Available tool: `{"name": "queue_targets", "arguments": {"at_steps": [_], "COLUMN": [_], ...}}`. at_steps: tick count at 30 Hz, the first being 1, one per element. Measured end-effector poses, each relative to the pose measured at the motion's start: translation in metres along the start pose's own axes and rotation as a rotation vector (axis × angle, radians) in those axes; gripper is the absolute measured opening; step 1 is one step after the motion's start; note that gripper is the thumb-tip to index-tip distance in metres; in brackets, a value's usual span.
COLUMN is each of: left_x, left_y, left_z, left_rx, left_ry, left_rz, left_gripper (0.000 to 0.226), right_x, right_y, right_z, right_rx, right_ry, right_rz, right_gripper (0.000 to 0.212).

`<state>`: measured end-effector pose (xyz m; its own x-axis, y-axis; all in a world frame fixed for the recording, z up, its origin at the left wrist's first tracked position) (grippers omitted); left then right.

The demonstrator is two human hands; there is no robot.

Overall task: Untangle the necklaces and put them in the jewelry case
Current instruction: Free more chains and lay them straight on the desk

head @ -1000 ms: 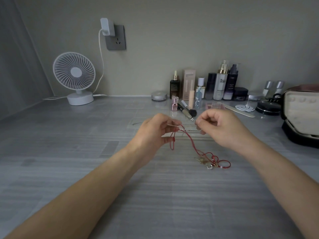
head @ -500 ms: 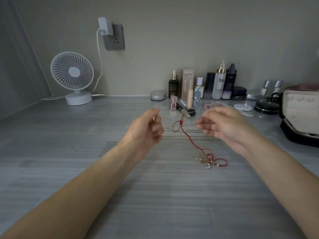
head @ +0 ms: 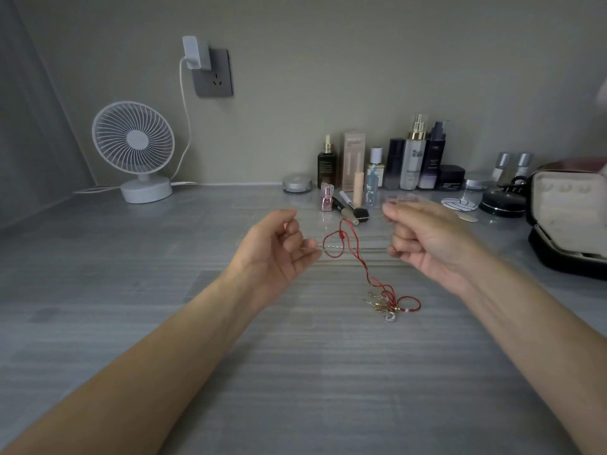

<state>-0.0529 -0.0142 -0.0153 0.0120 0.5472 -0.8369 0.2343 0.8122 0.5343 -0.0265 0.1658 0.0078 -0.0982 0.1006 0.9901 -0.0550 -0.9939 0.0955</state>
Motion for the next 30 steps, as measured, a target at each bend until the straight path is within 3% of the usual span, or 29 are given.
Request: {"name": "queue_targets", "arguments": {"at_steps": [4, 9, 15, 20, 25, 30], "left_x": [0.001, 0.014, 0.026, 0.023, 0.018, 0.019], "left_y": [0.001, 0.005, 0.020, 0.018, 0.015, 0.025], "left_z": [0.003, 0.012, 0.022, 0.021, 0.016, 0.021], "left_rx": [0.047, 0.203, 0.471, 0.374, 0.295, 0.415], "left_ry": [-0.038, -0.096, -0.058, -0.077, 0.015, 0.102], "left_rz": [-0.047, -0.520, -0.804, -0.800, -0.754, -0.748], "left_gripper": [0.026, 0.015, 0.020, 0.024, 0.027, 0.013], "right_x": [0.000, 0.006, 0.011, 0.020, 0.027, 0.034], "right_y": [0.004, 0.009, 0.016, 0.013, 0.011, 0.013], "right_z": [0.004, 0.011, 0.016, 0.019, 0.022, 0.023], "right_rx": [-0.013, 0.034, 0.088, 0.089, 0.123, 0.096], "right_ry": [-0.041, -0.120, -0.157, -0.233, -0.283, -0.358], "right_rz": [0.086, 0.100, 0.083, 0.041, 0.007, 0.036], "right_gripper": [0.013, 0.012, 0.012, 0.018, 0.028, 0.029]}}
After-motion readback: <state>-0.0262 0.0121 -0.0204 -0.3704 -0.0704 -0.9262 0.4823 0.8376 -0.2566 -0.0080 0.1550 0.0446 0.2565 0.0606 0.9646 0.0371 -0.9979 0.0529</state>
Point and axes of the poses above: each hand's wrist, its own z-axis away from the middle knuckle, its own y-axis out of the palm, x = y × z, the point moved 5 cm from there along -z, towards the middle knuckle, and after that the axes turned 11 degrees about y, right-handed, at the moved point
